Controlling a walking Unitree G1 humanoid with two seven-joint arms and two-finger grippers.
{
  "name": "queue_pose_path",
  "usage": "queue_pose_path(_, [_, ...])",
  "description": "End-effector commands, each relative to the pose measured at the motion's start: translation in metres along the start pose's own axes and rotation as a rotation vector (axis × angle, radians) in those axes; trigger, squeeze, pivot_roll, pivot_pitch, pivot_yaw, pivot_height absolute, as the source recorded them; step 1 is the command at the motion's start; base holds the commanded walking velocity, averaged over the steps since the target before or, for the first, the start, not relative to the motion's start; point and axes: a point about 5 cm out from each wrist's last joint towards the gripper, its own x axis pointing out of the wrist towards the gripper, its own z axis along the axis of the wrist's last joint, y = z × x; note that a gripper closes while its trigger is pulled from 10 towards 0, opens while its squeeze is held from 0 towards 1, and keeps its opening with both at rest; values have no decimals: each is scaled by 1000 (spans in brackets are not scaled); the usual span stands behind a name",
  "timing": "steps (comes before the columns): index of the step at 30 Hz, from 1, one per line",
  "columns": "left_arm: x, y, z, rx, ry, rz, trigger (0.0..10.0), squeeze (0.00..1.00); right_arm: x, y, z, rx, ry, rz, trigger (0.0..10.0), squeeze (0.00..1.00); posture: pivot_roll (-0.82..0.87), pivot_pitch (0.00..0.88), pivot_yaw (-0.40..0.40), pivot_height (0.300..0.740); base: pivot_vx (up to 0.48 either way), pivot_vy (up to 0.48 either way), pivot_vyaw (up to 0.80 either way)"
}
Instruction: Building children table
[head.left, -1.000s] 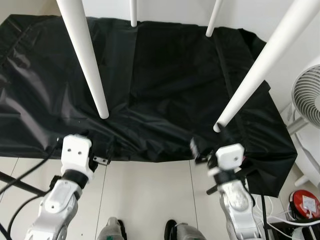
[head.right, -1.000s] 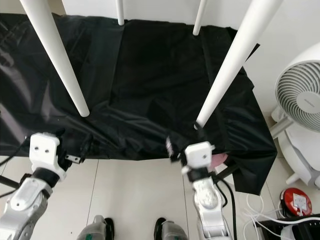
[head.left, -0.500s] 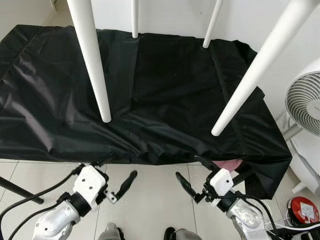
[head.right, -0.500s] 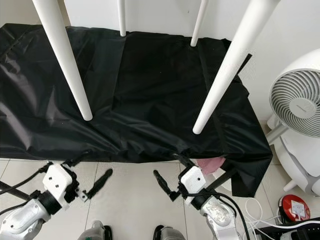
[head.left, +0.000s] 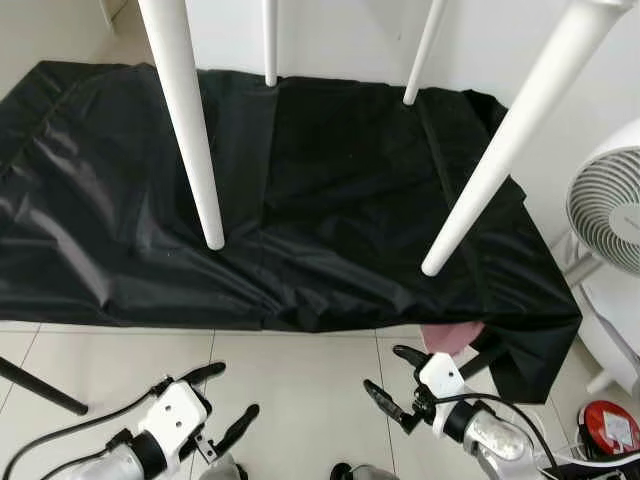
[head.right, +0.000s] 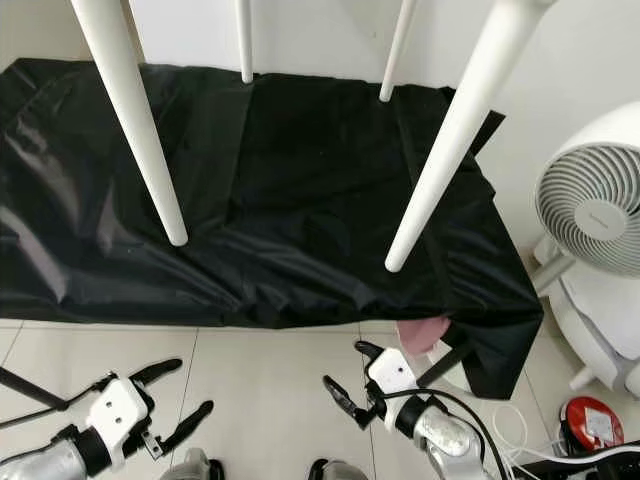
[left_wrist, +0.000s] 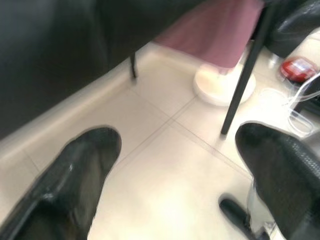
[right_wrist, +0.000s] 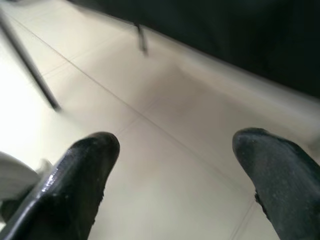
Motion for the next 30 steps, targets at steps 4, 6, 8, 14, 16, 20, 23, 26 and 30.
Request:
queue_pose_path(4, [-4,-5,-31,-88,125,39,10000,0,-6,5,-30,97,139,-82,10000,0,81,110,-36,740,0,0,0])
queue_pose_path(6, [-1,-8,-54,-175,238,123,10000,0,-11,12,-55,194,290,-164,10000,0,81,99,-32,740,0,0,0])
queue_pose_path(8, [1,-10,-61,-195,276,145,10000,0,-15,13,-65,230,350,-198,10000,0,81,99,-32,740,0,0,0])
queue_pose_path(14, [5,-15,-88,-291,460,266,10000,0,-38,18,-96,278,586,-337,10000,0,82,78,-29,740,0,0,0])
queue_pose_path(16, [2,-13,-98,-348,548,359,10000,0,-43,20,-101,278,636,-367,10000,0,77,59,-21,740,0,0,0])
queue_pose_path(20, [-5,-16,-112,-379,699,429,10000,0,-44,21,-106,300,692,-427,10000,0,58,34,-5,740,0,0,0])
queue_pose_path(23, [-6,-16,-115,-366,741,469,10000,0,-42,21,-105,306,697,-444,10000,0,38,18,9,740,0,0,0])
queue_pose_path(26, [-6,-17,-117,-342,794,485,10000,0,-36,22,-103,314,684,-458,10000,0,33,9,12,740,0,0,0])
queue_pose_path(30, [-1,-22,-117,-319,824,474,10000,0,-28,24,-99,322,668,-453,10000,0,25,0,13,740,0,0,0])
